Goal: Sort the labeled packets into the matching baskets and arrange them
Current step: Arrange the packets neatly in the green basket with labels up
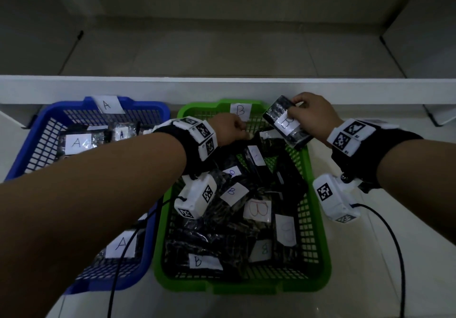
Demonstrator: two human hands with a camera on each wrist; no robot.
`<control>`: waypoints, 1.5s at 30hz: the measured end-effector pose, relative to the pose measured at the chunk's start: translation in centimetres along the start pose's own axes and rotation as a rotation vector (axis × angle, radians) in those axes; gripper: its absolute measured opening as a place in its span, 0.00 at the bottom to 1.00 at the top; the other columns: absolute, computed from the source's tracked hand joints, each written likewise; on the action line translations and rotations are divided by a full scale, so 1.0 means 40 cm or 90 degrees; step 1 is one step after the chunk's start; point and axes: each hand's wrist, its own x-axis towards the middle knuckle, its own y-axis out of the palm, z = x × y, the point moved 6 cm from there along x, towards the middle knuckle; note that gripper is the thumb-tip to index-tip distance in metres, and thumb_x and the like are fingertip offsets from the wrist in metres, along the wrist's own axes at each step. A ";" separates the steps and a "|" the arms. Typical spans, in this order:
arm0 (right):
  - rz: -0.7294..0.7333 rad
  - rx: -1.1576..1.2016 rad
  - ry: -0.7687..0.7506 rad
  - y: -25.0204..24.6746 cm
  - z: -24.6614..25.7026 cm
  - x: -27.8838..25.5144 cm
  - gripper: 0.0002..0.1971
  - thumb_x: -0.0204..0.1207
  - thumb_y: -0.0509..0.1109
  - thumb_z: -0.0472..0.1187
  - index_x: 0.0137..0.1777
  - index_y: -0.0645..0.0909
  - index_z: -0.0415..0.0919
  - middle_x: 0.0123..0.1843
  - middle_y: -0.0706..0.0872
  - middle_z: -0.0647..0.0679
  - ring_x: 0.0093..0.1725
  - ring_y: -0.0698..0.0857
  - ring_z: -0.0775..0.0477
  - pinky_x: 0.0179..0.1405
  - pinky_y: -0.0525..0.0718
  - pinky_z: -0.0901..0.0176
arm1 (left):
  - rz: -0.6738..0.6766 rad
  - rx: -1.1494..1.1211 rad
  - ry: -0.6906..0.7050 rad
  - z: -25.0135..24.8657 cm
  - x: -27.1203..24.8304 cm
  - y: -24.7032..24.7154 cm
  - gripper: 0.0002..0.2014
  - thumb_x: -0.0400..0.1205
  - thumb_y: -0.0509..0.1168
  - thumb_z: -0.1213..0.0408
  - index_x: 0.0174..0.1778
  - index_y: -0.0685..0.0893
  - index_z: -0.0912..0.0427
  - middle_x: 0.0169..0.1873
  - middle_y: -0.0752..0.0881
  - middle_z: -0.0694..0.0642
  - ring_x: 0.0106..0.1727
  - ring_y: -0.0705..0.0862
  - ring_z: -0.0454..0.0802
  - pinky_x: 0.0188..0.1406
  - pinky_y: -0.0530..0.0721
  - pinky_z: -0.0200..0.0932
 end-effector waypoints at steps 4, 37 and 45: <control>0.004 -0.001 -0.006 -0.001 0.008 -0.006 0.07 0.71 0.69 0.40 0.49 0.81 0.46 0.39 0.84 0.46 0.42 0.84 0.42 0.46 0.82 0.53 | -0.024 0.171 0.045 -0.002 0.006 0.010 0.19 0.77 0.71 0.54 0.60 0.82 0.60 0.59 0.83 0.59 0.60 0.81 0.58 0.56 0.78 0.45; 0.194 -0.368 -0.132 0.134 0.054 -0.043 0.20 0.78 0.64 0.48 0.71 0.76 0.56 0.60 0.86 0.41 0.62 0.81 0.38 0.63 0.76 0.49 | 0.174 0.277 0.006 0.061 -0.085 0.010 0.32 0.81 0.65 0.49 0.80 0.65 0.54 0.76 0.72 0.57 0.70 0.76 0.56 0.64 0.74 0.42; 0.178 -0.294 -0.157 0.156 0.069 -0.029 0.18 0.78 0.66 0.49 0.67 0.73 0.49 0.59 0.87 0.41 0.56 0.84 0.38 0.57 0.81 0.49 | 0.193 -0.029 -0.104 0.079 -0.097 -0.005 0.04 0.79 0.69 0.64 0.44 0.84 0.62 0.40 0.87 0.59 0.37 0.83 0.50 0.34 0.77 0.39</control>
